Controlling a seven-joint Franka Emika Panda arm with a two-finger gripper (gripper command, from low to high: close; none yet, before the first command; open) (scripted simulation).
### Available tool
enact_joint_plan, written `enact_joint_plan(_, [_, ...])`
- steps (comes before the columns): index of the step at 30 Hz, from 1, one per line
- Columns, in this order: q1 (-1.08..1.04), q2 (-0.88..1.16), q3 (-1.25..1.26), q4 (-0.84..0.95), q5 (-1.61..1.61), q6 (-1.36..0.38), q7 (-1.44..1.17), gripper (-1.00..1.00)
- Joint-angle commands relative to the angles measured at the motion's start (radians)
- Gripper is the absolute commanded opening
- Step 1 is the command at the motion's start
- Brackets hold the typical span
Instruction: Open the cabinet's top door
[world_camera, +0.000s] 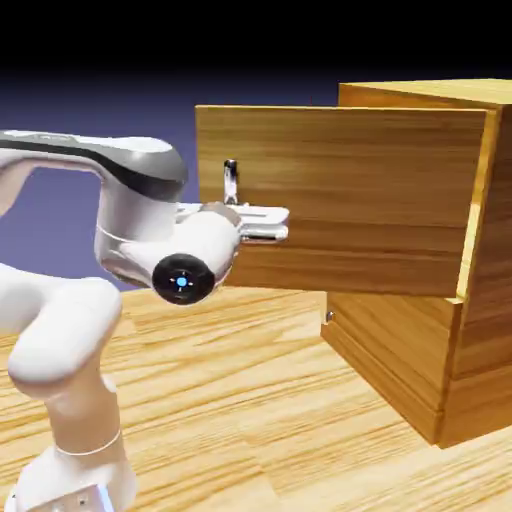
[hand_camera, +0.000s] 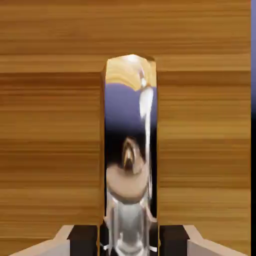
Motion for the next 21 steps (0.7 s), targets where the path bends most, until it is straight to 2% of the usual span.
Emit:
enact_joint_plan(1, [0.008,0.035,-0.036,0.026,-0.038,-0.034,-0.015,-1.00])
enact_joint_plan(11, [0.190,0.398,-0.359,0.354,-0.303,-0.361,-0.165,-1.00])
enact_joint_plan(21, [0.414,0.743,-0.634,0.684,-0.406,-0.684,-0.354,-1.00])
